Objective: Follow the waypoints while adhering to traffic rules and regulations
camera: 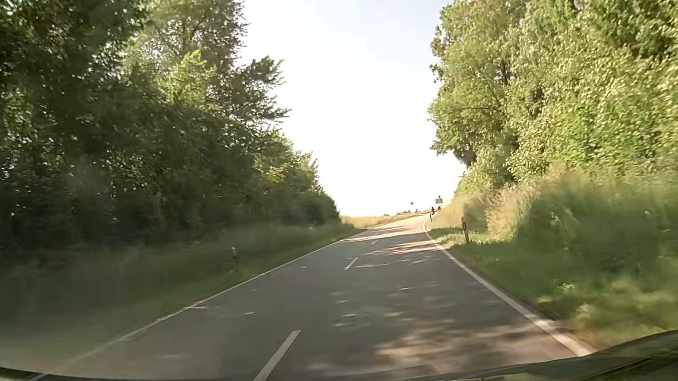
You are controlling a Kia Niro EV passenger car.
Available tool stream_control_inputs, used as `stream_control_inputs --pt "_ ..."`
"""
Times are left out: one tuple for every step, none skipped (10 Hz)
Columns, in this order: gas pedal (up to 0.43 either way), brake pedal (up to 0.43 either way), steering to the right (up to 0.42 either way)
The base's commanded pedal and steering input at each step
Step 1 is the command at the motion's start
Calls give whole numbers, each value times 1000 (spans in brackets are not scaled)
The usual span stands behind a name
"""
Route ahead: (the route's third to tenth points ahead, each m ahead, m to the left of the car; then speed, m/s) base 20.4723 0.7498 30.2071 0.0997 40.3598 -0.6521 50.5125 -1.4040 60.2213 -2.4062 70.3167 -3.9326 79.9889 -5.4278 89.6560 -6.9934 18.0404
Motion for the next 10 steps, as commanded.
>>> stream_control_inputs --pt "331 0 8" --pt "331 0 9" --pt "319 0 12" --pt "319 0 16" --pt "319 0 16" --pt "319 0 16" --pt "319 0 16" --pt "319 0 15" --pt "319 0 13" --pt "319 0 12"
